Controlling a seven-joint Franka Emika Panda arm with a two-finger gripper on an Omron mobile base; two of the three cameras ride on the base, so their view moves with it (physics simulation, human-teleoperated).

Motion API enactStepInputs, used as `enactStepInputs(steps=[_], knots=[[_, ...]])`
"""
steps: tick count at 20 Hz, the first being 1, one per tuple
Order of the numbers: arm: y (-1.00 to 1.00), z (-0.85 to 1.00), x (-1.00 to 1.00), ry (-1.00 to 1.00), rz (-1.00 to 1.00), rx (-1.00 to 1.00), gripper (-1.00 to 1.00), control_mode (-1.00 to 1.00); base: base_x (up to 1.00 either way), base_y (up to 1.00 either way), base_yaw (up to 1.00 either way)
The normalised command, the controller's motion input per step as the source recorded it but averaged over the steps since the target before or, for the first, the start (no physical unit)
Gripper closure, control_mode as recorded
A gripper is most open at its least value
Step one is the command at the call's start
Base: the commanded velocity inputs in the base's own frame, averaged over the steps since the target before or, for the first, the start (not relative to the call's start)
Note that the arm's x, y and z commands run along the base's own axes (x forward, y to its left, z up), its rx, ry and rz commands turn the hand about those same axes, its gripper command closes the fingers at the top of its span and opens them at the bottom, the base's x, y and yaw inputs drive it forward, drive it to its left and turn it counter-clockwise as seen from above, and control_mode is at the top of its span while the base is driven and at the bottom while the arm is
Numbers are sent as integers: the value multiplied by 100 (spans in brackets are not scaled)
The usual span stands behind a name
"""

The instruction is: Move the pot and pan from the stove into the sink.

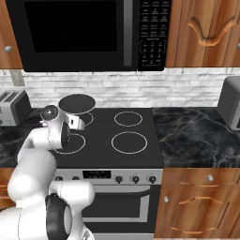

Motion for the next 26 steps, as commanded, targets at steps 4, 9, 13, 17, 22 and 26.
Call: enactStepInputs(steps=[4, 9, 13, 17, 22, 26], knots=[[-30, 50, -71, 10, -4, 0, 100, -100, 0, 0, 0], [-32, 39, -71, 16, -6, 0, 100, -100, 0, 0, 0], [-30, 25, -74, 15, -4, -1, 100, -100, 0, 0, 0], [-34, 18, -85, 9, 0, -1, 100, -100, 0, 0, 0], [-25, 13, -90, 0, 4, -1, 100, -100, 0, 0, 0], [-19, 2, -95, -8, 12, -1, 100, -100, 0, 0, 0]])
